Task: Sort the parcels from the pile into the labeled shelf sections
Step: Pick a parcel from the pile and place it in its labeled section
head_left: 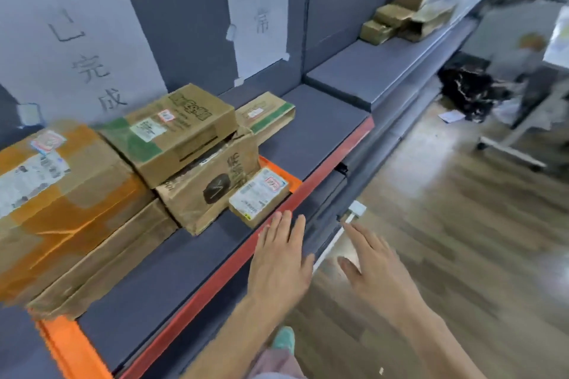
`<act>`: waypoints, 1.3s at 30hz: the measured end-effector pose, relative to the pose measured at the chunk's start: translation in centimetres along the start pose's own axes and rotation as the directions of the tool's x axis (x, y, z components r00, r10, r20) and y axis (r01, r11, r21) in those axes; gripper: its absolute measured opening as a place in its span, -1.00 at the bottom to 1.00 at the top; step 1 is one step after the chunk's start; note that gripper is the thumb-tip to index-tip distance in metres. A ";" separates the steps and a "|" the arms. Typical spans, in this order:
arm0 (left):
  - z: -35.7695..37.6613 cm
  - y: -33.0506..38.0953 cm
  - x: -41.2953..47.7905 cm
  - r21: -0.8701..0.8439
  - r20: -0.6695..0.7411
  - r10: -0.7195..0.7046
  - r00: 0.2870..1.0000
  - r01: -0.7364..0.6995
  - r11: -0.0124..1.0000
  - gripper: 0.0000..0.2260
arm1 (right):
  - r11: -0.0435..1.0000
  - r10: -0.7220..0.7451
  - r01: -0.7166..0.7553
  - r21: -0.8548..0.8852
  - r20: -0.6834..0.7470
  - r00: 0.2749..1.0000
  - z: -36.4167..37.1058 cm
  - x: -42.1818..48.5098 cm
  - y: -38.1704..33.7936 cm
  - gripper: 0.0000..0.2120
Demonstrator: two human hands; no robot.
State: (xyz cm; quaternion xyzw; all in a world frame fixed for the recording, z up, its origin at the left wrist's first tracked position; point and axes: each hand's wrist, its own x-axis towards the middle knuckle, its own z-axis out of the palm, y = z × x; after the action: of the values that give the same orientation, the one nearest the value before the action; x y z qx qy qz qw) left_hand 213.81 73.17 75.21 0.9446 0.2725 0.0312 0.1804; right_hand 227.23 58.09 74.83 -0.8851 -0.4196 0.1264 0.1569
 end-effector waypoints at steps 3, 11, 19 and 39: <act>0.4 1.5 5.2 0.005 0.044 0.106 0.993 -0.106 0.994 -0.36 | 0.993 0.118 -0.117 0.030 -0.040 0.992 -1.4 2.2 2.3 -0.40; 1.3 5.8 16.0 -0.012 0.144 0.336 0.931 -0.338 0.941 -0.37 | 0.929 0.367 -0.359 0.088 -0.120 0.922 -3.9 5.4 7.8 -0.39; 4.0 11.5 23.9 -0.033 0.175 0.388 0.905 -0.389 0.921 -0.37 | 0.918 0.395 -0.383 0.102 -0.142 0.908 -6.7 9.9 15.3 -0.37; 8.8 28.7 43.6 -0.110 0.113 0.220 0.969 -0.208 0.972 -0.34 | 0.977 0.212 -0.208 0.040 -0.113 0.971 -19.6 24.7 36.8 -0.37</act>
State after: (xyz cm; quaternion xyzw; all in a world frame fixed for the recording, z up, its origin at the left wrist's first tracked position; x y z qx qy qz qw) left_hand 266.69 70.62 75.53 0.9587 0.1551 0.0049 0.2384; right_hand 275.31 52.07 76.45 -0.9281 -0.3120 0.0963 0.1791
